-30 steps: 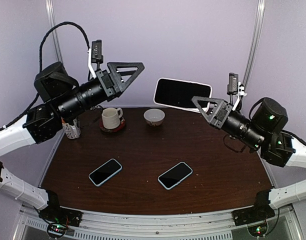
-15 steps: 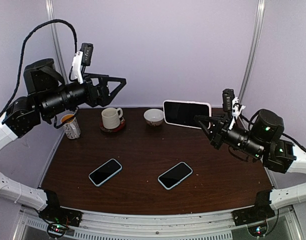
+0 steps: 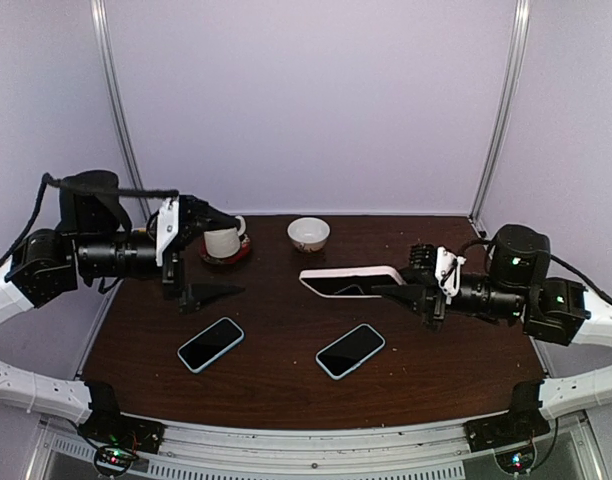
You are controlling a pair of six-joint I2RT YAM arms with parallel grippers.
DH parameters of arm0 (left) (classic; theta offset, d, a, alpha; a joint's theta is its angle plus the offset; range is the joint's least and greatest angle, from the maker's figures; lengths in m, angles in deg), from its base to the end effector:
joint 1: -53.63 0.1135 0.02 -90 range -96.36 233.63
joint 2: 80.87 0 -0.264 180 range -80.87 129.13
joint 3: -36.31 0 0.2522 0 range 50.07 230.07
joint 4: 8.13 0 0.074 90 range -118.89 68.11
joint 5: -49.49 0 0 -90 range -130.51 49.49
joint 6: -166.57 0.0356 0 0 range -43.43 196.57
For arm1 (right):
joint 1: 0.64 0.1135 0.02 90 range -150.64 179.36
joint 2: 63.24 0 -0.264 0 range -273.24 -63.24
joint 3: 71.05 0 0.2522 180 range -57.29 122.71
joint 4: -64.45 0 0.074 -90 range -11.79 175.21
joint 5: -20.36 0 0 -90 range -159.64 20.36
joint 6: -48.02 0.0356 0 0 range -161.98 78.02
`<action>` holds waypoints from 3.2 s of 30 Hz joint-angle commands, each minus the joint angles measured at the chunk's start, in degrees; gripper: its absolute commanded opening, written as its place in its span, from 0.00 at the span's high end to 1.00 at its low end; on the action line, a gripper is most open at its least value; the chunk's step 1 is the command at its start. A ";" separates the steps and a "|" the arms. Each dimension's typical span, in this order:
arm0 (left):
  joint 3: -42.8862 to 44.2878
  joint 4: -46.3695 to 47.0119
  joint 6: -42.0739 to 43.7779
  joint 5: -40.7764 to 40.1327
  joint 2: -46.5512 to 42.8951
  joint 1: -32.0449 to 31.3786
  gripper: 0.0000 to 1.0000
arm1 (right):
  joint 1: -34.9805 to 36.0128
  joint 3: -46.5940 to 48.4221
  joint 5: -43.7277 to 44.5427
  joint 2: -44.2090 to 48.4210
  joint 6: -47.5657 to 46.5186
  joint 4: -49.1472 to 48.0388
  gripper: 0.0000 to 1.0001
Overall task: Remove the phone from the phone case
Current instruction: Remove the top left corner of the phone from the phone case.
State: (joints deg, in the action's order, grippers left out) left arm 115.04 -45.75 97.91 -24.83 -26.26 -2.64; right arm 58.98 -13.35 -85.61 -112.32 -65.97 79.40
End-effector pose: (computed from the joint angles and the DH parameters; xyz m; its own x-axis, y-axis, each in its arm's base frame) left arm 0.1045 -0.1738 0.4065 0.2237 0.2959 -0.9287 0.9289 0.2237 0.2951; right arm 0.0947 0.1809 0.3389 0.3425 -0.1887 -0.9204 -0.9068 0.1900 -0.3764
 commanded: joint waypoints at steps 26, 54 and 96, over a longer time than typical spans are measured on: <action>-13.27 18.14 14.25 25.74 11.11 -1.25 0.36 | -0.76 7.56 -19.81 -5.31 -25.22 10.30 1.00; -8.82 15.78 16.93 29.69 18.35 -4.13 0.87 | -0.73 7.32 -20.41 -4.27 -26.06 10.65 1.00; 12.57 -22.33 41.23 31.11 32.10 -3.07 1.00 | 5.82 11.95 -15.29 -7.56 -39.88 30.61 1.00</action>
State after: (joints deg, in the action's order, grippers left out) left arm 125.43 -65.37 136.05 3.89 5.30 -6.09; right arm 63.67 -3.12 -100.32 -119.54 -104.59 105.93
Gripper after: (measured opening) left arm 0.141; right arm 0.100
